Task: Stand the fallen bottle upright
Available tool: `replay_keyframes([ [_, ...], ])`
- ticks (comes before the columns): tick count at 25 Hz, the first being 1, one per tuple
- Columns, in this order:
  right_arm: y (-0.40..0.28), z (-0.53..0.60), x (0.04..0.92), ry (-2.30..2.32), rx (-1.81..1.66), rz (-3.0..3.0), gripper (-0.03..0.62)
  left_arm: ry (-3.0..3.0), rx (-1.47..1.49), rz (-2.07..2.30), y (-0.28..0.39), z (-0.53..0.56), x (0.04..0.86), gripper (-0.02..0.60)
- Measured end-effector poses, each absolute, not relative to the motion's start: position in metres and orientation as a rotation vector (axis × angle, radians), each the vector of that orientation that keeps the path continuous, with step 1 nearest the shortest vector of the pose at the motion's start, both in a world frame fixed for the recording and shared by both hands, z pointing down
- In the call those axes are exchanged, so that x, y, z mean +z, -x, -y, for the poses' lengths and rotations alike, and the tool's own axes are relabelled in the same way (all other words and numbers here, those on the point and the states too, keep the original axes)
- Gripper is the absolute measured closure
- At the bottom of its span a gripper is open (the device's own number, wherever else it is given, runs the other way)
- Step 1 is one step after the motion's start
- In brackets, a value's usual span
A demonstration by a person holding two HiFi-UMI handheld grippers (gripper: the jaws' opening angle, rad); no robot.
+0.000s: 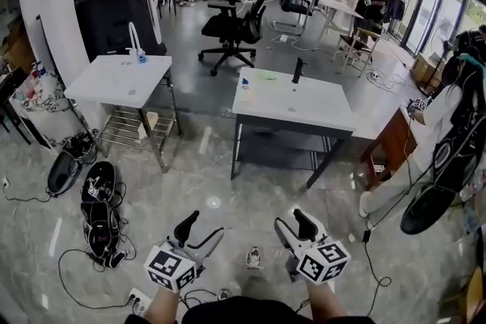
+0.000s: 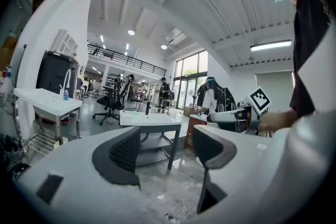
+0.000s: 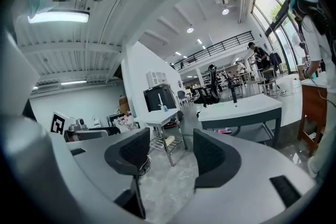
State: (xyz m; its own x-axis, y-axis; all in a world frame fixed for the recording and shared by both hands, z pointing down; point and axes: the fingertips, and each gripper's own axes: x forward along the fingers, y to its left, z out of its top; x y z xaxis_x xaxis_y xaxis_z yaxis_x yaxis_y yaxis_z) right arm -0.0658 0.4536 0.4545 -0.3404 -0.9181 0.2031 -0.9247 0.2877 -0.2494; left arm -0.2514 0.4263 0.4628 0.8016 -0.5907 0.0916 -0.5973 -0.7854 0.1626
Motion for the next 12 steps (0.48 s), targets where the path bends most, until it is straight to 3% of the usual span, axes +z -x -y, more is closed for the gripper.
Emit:
replay_keyframes([
  [12, -0.005, -0.316, 0.469, -1.709, 0.608, 2.539, 0.347, -2.792, 0.093, 1.054, 0.195, -0.293, 0.453, 0.275],
])
